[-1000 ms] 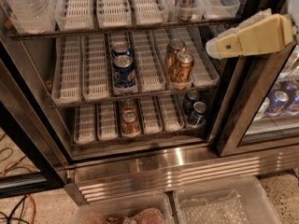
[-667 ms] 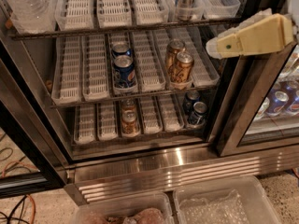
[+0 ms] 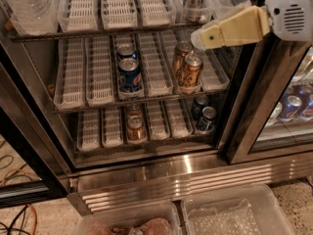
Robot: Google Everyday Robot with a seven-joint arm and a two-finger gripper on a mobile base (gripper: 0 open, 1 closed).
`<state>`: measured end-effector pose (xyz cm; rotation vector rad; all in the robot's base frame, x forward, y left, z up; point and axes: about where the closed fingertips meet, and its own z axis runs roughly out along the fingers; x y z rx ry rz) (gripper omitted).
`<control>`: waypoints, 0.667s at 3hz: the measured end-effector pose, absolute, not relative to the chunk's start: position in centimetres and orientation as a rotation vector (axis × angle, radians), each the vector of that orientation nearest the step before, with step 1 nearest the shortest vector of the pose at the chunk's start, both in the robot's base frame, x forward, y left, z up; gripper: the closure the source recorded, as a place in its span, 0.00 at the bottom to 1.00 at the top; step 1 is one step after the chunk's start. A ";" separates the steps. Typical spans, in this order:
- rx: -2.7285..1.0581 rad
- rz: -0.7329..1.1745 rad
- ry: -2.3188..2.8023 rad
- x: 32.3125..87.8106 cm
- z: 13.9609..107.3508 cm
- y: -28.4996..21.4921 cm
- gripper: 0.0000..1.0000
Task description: Pick 7up can from top shelf of fridge
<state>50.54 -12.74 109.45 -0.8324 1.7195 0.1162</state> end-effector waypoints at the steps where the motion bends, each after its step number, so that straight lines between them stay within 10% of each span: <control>1: -0.780 0.137 1.695 52.7 108.7 -11.7 0.00; 2: -0.780 0.137 1.695 52.7 108.7 -11.7 0.00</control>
Offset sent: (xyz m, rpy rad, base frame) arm 0.0178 0.0106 -0.0095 0.0413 -0.0098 -0.0077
